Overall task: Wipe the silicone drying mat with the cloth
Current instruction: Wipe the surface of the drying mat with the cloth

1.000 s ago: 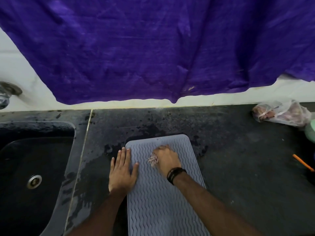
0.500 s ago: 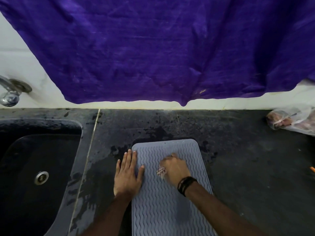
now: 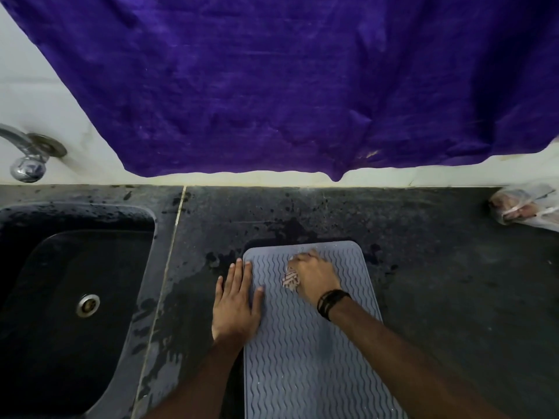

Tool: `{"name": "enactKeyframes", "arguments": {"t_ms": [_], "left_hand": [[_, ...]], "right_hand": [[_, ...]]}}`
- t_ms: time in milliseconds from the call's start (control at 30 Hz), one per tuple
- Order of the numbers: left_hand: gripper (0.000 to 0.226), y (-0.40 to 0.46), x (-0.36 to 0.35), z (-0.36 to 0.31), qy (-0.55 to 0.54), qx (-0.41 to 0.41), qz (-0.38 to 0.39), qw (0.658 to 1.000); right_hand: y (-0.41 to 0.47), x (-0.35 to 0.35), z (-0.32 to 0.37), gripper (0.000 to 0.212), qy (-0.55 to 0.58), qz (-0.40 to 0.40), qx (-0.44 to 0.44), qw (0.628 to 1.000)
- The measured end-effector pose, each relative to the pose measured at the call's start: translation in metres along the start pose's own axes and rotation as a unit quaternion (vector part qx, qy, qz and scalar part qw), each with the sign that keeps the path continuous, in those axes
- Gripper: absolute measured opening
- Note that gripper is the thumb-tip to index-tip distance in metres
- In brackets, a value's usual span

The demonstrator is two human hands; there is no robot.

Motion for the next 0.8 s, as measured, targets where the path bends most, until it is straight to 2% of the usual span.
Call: {"name": "enactKeyframes", "arguments": {"t_ms": [167, 400, 667, 800], "left_hand": [[0.064, 0.000, -0.002, 0.001, -0.003, -0.002, -0.003, 1.000], [0.062, 0.000, -0.002, 0.001, 0.003, -0.001, -0.003, 1.000], [0.064, -0.001, -0.001, 0.001, -0.001, 0.001, 0.002, 1.000], [0.066, -0.002, -0.001, 0.001, -0.002, 0.003, 0.001, 1.000]], "right_hand": [[-0.015, -0.002, 0.003, 0.039, 0.002, 0.012, 0.010, 1.000], [0.008, 0.011, 0.022, 0.042, 0.026, -0.050, -0.014, 0.998], [-0.005, -0.001, 0.018, 0.044, 0.010, -0.010, -0.014, 1.000], [-0.023, -0.003, 0.016, 0.037, -0.004, 0.019, -0.008, 1.000]]}}
Point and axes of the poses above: each hand's wrist, its own y-axis towards the middle knuckle, its own x-axis out of the back of the hand, z = x × y, the point moved 2 cm from there along y, towards the middle knuckle, and after that the axes turned 3 degrees about y, right-handed, at the moved point
